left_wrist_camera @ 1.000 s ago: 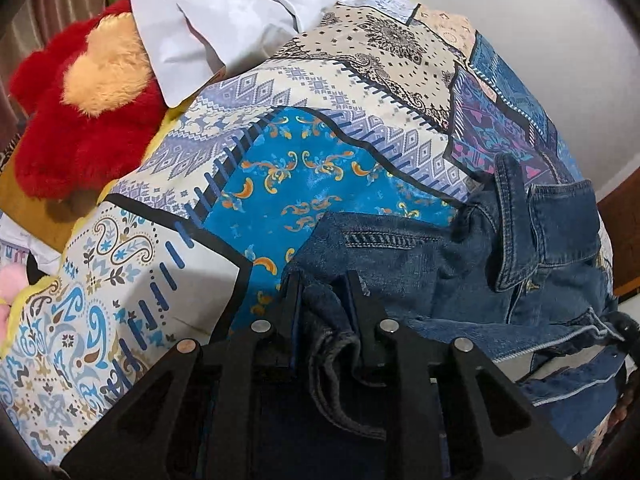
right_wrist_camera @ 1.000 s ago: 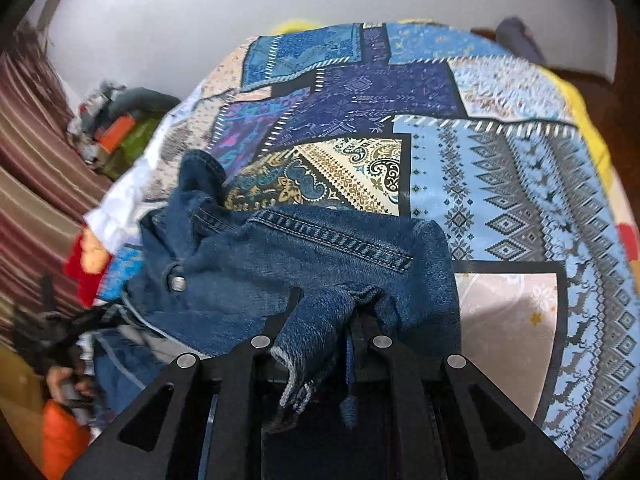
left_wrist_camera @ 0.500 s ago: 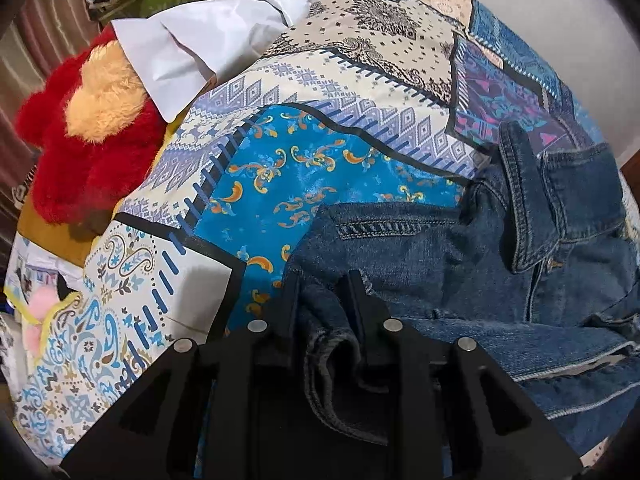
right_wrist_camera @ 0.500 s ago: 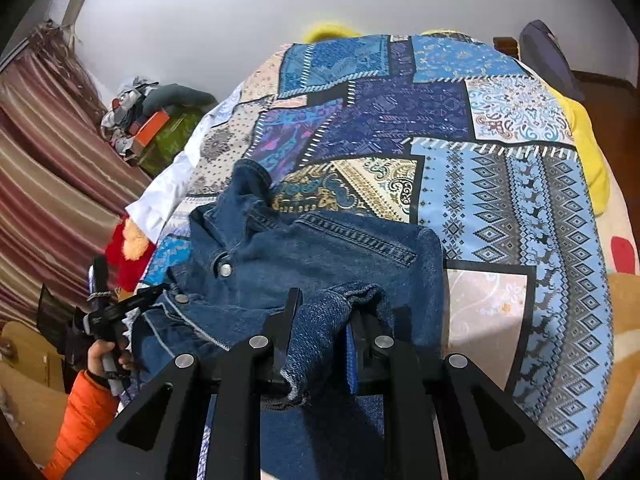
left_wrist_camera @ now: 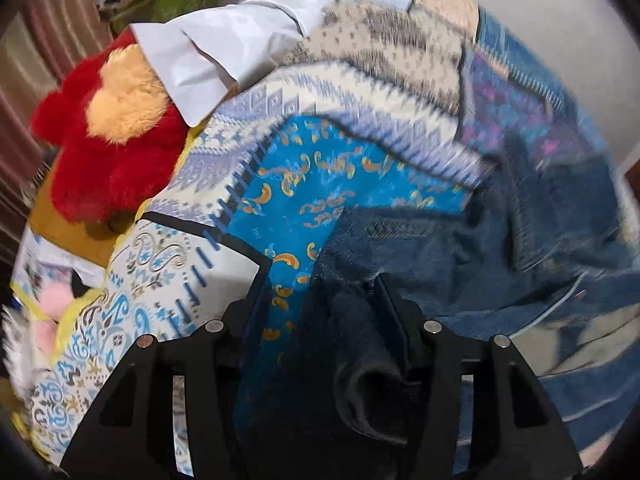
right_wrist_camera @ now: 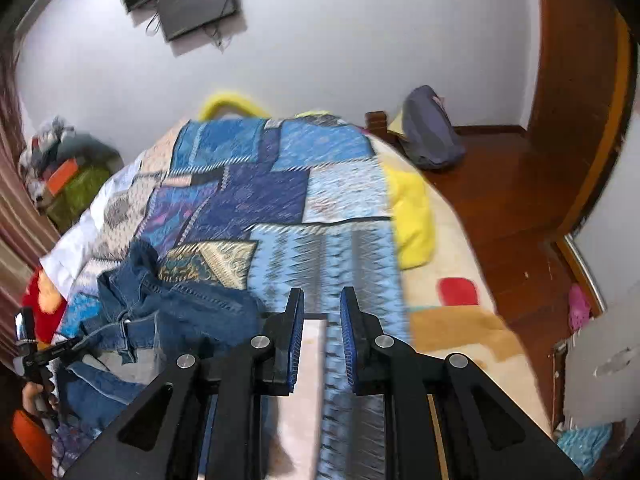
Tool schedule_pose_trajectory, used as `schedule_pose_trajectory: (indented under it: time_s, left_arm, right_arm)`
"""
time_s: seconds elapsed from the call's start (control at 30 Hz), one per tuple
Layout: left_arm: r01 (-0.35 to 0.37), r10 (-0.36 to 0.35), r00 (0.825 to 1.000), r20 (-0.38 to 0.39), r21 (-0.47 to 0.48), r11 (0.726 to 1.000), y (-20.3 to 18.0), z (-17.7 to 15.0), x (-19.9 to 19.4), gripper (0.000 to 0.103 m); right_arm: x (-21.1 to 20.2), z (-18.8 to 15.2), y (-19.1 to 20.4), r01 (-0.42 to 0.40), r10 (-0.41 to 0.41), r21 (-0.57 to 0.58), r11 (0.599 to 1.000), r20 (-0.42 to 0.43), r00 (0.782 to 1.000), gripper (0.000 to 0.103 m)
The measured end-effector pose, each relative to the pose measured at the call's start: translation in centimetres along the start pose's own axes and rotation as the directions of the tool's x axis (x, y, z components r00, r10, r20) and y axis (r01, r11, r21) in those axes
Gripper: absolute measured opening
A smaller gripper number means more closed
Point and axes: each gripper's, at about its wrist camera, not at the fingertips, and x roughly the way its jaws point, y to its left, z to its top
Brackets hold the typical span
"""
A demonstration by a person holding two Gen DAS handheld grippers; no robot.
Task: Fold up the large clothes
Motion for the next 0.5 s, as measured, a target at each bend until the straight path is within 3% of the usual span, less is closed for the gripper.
schedule_pose_trajectory:
  time_s: [0.1,0.23,0.33,0.5]
  left_arm:
    - [0.009,-0.007,0.997,0.072,-0.016,1.000,1.0,0.2,-3.4,0.055]
    - [-0.036,0.028,0.989,0.147,0.050,0.998,1.5,-0.2,-7.7,0.055]
    - [-0.068,0.045,0.987,0.152,0.150,0.986,0.8,-1.7,-9.5,0.063]
    - [-0.058,0.020,0.994,0.111,0.348,0.936,-2.2,-6.2,-8.5,0.072]
  right_arm:
    - [-1.7,-0.7,-2.0,-0.076,0.077,0.019,0.997,-0.037,0.996,0.013]
    - [-2.5,-2.9,-0.5,-0.109,0.105,-0.061,0.992,-0.063,0.992,0.013]
    - [-1.9,-5.2,2.7,-0.155,0.143,-0.131,0.979,-0.101,0.985,0.013]
    - [0.8,-8.7,8.9,-0.252,0.211,-0.243,0.937,-0.185,0.960,0.013]
